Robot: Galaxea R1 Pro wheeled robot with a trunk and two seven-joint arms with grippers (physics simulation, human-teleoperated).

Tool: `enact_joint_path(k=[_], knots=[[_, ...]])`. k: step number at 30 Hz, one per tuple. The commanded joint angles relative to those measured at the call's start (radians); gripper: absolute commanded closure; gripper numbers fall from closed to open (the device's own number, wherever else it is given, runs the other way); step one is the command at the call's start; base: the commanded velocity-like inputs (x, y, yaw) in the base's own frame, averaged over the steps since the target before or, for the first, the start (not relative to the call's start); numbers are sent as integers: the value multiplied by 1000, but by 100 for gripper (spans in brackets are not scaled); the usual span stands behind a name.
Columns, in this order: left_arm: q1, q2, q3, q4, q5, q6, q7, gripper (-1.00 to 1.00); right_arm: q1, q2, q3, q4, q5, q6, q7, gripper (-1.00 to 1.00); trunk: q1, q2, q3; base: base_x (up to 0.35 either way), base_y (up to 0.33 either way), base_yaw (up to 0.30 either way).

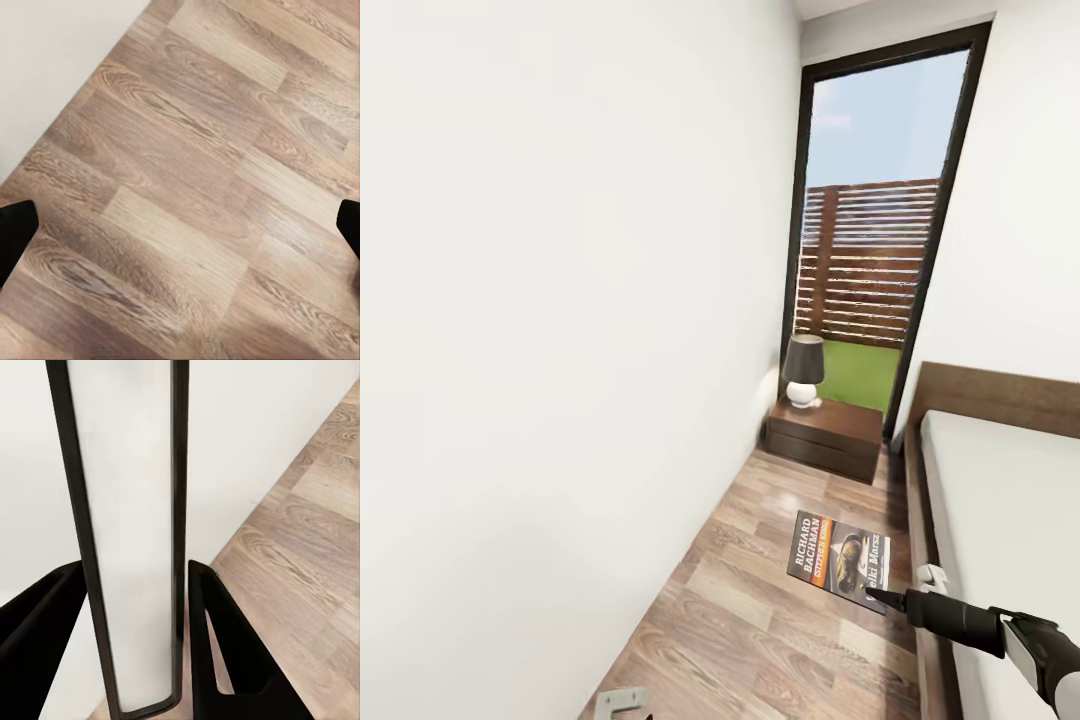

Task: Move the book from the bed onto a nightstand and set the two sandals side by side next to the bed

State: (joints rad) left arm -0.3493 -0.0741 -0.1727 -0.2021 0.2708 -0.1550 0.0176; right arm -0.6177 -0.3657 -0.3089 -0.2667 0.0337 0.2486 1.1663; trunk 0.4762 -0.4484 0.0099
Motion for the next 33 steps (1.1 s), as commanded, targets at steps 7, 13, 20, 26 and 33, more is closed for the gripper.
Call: enact_joint_path(k=[7, 13, 20, 26, 33], knots=[[0, 0, -14, 1, 9, -5, 1, -100, 0, 1, -7, 0, 3, 11, 4, 100, 1, -1, 0, 181, 30, -200], [0, 1, -74, 1, 9, -5, 2, -100, 0, 1, -8, 0, 3, 11, 4, 100, 1, -1, 2, 277, 6, -261], [1, 1, -98, 2, 9, -5, 2, -100, 0, 1, -8, 0, 3, 11, 4, 100, 1, -1, 5, 332, 1, -232], [1, 1, -105, 2, 9, -5, 2, -100, 0, 1, -8, 0, 3, 11, 4, 100, 1, -1, 5, 345, 26, -79], [1, 1, -107, 3, 9, -5, 2, -100, 0, 1, -7, 0, 3, 10, 4, 100, 1, -1, 6, 349, 142, -86]])
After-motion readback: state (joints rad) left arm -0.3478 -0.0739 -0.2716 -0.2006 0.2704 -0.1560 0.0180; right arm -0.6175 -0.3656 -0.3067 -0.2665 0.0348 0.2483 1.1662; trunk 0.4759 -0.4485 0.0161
